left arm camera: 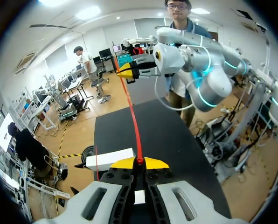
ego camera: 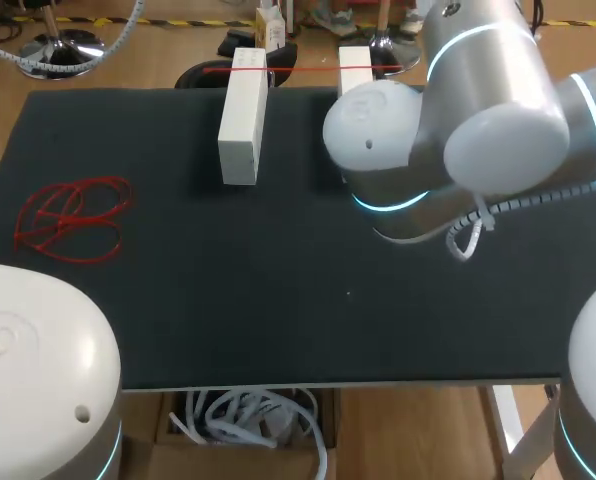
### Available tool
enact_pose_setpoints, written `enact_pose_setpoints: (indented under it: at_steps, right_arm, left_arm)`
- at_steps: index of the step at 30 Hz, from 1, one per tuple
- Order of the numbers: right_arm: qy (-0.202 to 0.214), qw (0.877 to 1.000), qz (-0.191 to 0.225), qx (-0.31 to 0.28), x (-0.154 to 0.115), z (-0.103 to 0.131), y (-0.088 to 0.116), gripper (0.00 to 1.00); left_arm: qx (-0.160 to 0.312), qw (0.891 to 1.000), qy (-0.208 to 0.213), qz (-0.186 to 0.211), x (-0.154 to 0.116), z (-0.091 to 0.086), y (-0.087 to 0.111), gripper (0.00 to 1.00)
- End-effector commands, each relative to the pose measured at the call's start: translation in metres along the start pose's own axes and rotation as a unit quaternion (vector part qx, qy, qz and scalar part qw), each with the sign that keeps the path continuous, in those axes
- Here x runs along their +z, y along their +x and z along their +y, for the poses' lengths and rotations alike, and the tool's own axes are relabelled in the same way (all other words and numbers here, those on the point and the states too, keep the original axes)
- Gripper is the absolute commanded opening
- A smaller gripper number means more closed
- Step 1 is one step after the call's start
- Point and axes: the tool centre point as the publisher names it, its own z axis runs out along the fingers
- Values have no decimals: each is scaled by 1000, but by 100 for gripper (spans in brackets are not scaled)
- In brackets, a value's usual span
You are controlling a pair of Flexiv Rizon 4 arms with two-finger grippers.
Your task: Grab the tape and strap the tape.
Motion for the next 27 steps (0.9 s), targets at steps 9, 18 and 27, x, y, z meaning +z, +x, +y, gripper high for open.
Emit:
enact_pose_setpoints:
  at_steps: [9,18,27]
  right_arm:
    - [45,980,50,-187,-11,33,9,0]
    - [11,942,19,-335,-15,48,20,0]
    - [-19,930,-34,-365,-13,59,27,0]
  left_arm:
    - [-1,1000,-2,1,-1,0,0,0]
    - [-1,1000,-2,1,-1,0,0,0]
    - [-1,1000,-2,1,-1,0,0,0]
